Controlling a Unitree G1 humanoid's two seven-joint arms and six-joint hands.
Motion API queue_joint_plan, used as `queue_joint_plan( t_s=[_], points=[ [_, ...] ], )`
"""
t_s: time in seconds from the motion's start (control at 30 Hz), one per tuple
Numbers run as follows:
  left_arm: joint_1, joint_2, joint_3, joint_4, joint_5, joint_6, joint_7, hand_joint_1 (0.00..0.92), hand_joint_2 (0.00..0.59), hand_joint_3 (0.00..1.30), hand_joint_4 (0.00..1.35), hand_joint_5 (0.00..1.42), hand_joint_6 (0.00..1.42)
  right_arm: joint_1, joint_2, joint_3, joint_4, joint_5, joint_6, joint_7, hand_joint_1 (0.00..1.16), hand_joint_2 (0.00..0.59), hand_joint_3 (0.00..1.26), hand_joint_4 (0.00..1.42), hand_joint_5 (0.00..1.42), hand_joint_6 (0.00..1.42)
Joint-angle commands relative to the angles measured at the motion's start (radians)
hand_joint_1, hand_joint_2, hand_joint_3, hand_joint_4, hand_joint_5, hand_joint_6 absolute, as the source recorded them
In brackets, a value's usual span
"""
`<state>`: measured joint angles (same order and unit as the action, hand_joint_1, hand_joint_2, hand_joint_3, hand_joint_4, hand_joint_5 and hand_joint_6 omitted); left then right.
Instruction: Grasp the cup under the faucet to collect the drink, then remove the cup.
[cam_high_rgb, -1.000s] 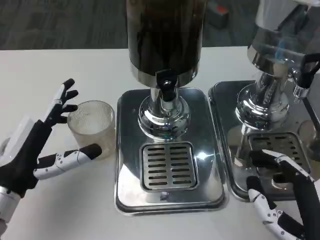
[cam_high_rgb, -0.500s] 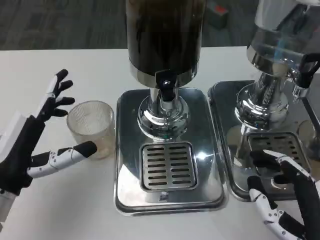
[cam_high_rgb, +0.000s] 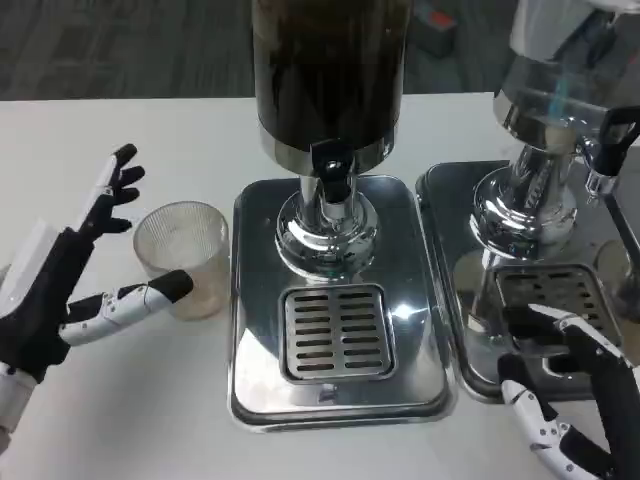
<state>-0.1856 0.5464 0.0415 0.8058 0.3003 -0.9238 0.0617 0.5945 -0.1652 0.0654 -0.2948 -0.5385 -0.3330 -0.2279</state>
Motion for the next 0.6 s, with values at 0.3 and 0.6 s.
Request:
queue_joint_plan(
  t_s=[0.3, 0.6],
  points=[
    [-0.085, -0.011, -0.051, 0.110, -0.022, 0.048, -0.076, 0.158, 0.000, 0.00, 0.00, 0.10, 0.26, 0.006, 0.004, -0.004, -0.004, 0.008, 0.000, -0.003, 0.46, 0.407, 0.38, 0.39, 0.31, 0.43],
    [-0.128, -0.018, -0.066, 0.189, -0.029, 0.069, -0.101, 0.157, 0.000, 0.00, 0.00, 0.10, 0.25, 0.017, 0.006, -0.002, -0.009, 0.004, -0.001, -0.004, 0.44, 0.401, 0.38, 0.39, 0.32, 0.43]
  ],
)
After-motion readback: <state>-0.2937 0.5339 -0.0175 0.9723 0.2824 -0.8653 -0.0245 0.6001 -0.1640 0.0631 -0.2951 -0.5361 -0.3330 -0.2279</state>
